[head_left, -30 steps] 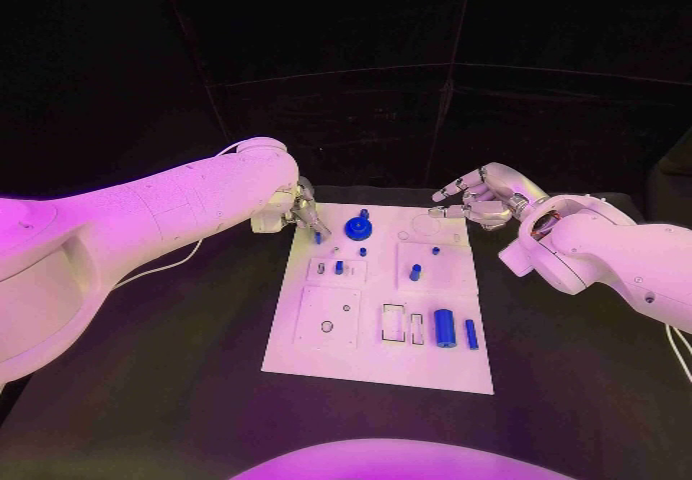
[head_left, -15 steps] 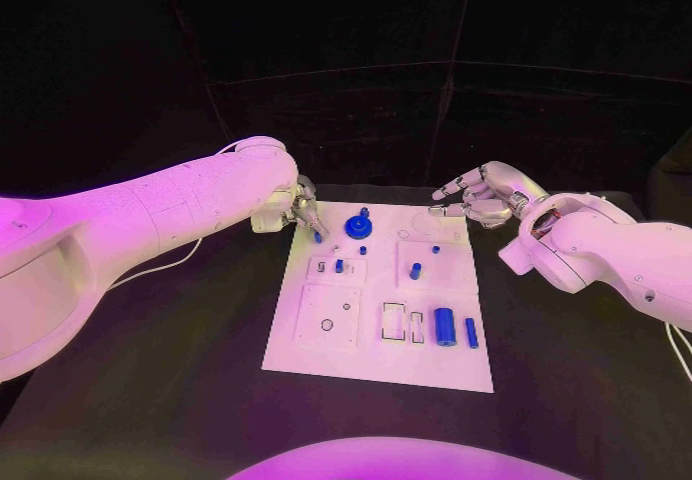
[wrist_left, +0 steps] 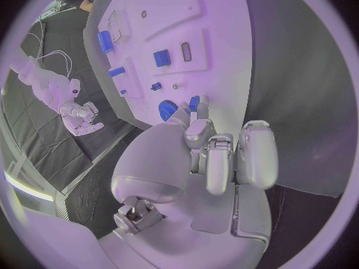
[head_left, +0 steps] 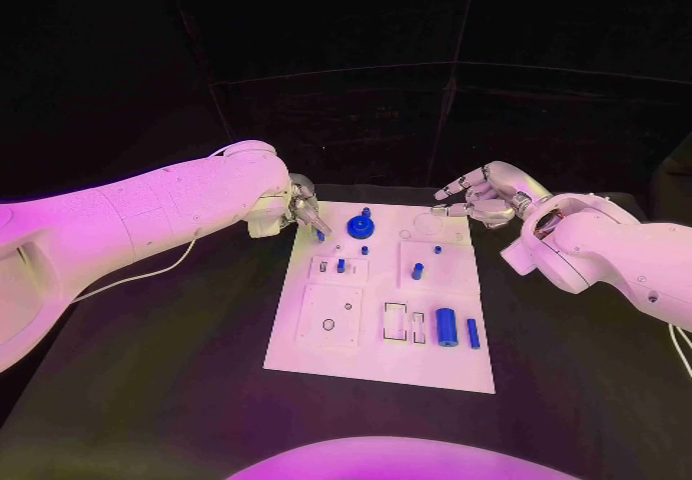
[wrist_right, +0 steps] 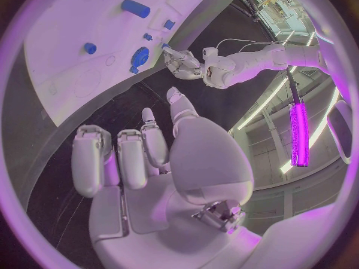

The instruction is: Assemble the parts on the task board

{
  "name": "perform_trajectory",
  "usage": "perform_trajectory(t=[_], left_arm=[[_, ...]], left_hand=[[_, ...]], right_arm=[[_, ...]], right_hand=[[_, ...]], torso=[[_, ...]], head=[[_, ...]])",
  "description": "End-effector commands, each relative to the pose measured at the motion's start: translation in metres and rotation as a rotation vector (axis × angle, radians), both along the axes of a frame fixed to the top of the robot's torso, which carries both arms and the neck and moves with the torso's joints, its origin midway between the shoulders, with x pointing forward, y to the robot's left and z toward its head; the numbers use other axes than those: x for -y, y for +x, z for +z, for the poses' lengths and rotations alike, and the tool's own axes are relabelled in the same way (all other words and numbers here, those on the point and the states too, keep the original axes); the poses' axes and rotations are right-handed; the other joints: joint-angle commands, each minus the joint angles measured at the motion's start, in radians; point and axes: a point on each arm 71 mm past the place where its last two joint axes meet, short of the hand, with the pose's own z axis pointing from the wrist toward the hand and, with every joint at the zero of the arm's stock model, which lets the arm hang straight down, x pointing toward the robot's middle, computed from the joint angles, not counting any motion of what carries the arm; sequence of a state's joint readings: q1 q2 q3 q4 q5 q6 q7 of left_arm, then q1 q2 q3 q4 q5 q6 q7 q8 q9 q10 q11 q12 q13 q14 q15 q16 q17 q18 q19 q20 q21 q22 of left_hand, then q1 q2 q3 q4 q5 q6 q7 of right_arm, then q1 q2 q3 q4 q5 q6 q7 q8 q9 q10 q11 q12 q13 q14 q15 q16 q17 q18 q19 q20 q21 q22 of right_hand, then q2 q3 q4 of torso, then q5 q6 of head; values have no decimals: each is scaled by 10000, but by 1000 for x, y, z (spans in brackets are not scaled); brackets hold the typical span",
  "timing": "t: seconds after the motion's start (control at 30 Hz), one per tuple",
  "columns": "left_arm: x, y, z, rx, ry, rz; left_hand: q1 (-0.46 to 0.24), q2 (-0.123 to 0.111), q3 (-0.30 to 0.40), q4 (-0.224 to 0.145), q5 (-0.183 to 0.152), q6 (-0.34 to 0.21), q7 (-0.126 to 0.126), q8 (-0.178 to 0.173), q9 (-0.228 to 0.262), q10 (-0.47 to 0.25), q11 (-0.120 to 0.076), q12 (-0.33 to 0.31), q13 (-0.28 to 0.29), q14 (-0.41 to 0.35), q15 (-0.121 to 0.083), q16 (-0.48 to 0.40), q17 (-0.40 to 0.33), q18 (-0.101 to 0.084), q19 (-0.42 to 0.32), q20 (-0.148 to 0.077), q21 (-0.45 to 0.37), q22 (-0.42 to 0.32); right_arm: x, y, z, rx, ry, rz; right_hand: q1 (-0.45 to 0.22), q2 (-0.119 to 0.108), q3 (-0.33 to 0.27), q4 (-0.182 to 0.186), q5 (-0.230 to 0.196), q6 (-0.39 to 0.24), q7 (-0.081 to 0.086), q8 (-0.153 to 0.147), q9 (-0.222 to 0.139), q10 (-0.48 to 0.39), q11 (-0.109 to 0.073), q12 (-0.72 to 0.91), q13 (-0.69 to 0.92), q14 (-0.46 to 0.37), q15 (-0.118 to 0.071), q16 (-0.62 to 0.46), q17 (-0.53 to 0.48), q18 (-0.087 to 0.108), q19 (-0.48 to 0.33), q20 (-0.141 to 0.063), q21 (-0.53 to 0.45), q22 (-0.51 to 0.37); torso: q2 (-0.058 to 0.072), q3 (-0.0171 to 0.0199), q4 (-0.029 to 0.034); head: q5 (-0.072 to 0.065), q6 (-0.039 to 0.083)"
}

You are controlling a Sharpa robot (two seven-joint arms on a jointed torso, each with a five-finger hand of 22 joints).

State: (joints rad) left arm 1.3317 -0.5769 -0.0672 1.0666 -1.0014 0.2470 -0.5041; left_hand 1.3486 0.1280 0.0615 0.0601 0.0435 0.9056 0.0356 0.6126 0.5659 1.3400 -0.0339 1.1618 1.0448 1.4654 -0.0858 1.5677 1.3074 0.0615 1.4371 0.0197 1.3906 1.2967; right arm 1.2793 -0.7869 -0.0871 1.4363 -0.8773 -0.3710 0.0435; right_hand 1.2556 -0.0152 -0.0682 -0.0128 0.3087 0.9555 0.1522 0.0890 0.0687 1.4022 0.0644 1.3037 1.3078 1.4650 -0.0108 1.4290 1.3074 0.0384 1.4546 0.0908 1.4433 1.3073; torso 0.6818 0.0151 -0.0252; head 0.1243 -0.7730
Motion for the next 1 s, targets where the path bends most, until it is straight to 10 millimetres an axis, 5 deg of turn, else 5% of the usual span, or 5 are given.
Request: perform_trajectory(t=[0.03, 0.37, 1.0], left_arm=[[2, -4, 6, 656, -572, 182], [0, -31, 8, 968, -630, -298], [1, -55, -11, 477, -314, -846]], left_hand=[[85, -1, 631, -581, 34, -2, -43, 54, 232, 27, -62, -35, -7, 1054, -95, 31, 2634, 2, 31, -63, 68, 19], [33, -81, 802, -678, 35, -3, -56, 92, 270, 43, -73, -74, -53, 1054, -102, 31, 2634, -7, 53, -69, 92, 61], [-28, -142, 917, -727, 34, 5, -59, 113, 290, 63, -77, -86, -65, 1054, -103, 31, 2634, -4, 49, -72, 83, 51]], right_arm=[[0, 0, 2, 42, 22, 40], [2, 0, 1, 48, 12, 6], [3, 1, 1, 48, -3, -22]], right_hand=[[16, 86, -75, 13, 63, 35, -29, 49, 6, -32, -29, -26, 357, 530, -57, -60, 29, 178, -68, -10, -48, 2], [14, 88, -79, 17, 66, 36, -29, 50, 6, -37, -29, -33, 351, 530, -57, -59, 31, 178, -69, -11, -49, 1], [14, 88, -79, 17, 66, 36, -29, 50, 6, -37, -29, -33, 351, 530, -57, -59, 31, 178, -69, -11, -49, 1]], torso=[[0, 0, 17], [-38, -17, 109], [-15, -4, 68]], head=[[24, 15], [9, -27], [81, -92]])
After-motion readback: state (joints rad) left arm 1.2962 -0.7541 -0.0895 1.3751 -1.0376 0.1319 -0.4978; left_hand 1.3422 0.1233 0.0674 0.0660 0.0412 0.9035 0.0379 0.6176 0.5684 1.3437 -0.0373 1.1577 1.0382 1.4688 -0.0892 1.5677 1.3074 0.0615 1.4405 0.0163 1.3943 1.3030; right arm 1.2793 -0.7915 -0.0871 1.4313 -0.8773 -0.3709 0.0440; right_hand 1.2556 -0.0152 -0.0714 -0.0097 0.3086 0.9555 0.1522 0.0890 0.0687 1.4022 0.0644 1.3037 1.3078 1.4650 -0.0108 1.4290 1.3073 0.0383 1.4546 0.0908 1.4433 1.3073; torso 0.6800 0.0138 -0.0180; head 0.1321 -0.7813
